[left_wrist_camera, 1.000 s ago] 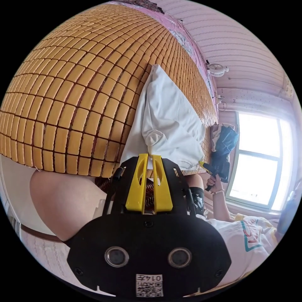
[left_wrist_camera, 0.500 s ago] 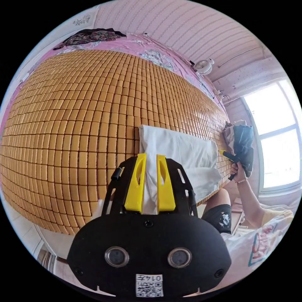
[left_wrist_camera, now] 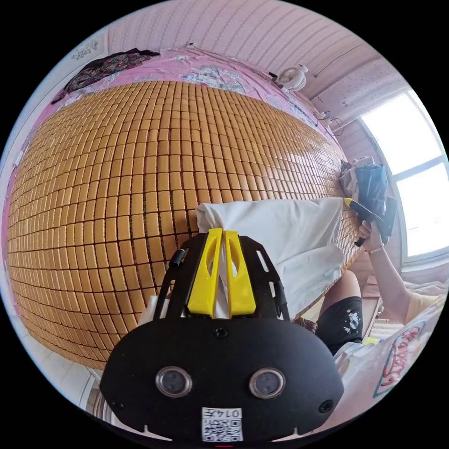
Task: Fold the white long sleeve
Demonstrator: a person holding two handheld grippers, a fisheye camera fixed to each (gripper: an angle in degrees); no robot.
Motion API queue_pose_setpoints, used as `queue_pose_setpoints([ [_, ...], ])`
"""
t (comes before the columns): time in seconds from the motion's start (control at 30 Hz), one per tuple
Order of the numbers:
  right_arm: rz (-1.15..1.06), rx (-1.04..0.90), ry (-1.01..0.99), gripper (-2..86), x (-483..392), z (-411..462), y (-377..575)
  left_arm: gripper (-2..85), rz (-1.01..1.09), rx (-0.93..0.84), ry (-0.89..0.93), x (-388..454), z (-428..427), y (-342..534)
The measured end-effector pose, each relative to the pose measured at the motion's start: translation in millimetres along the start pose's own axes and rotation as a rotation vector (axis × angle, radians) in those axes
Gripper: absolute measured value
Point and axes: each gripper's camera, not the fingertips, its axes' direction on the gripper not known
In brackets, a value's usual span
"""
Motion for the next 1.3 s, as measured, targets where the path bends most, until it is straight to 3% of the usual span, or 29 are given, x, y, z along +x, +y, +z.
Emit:
queue_pose_setpoints([
  [0.13,-0.008,0.080,-0.051,-0.3,-6,-2,-19,-1.0,0.018,0.094,0.045,0,-18,-12],
  [0.33,0.162,0.159,-0.052,-0.2,-2,33,-47,-0.9,-0.243,0.183,0.205,-42,9,-27],
  [0.53,0.319,0.112,0.009,-0.1,-11,71,-77,0.3,-0.386,0.101,0.021,-48,30,-21],
  [0.67,0.164,0.039,0.029,0.0,-62,69,-88,-0.6,-0.218,0.207,-0.149,0,-8,2],
  [0.87,-0.202,-0.255,-0.029,-0.2,-198,127,-96,-1.0,0.212,-0.005,0.023,155,49,43],
  [1.0,-0.443,-0.395,0.084,-0.3,-289,199,-146,-1.0,0.324,-0.098,0.065,224,91,66],
  [1.13,-0.558,-0.624,0.209,-0.3,-339,273,-201,-1.0,0.438,-0.195,-0.055,261,124,82],
  [1.3,-0.623,-0.827,0.207,-0.4,-372,307,-243,-1.0,0.493,-0.163,-0.098,278,127,89],
])
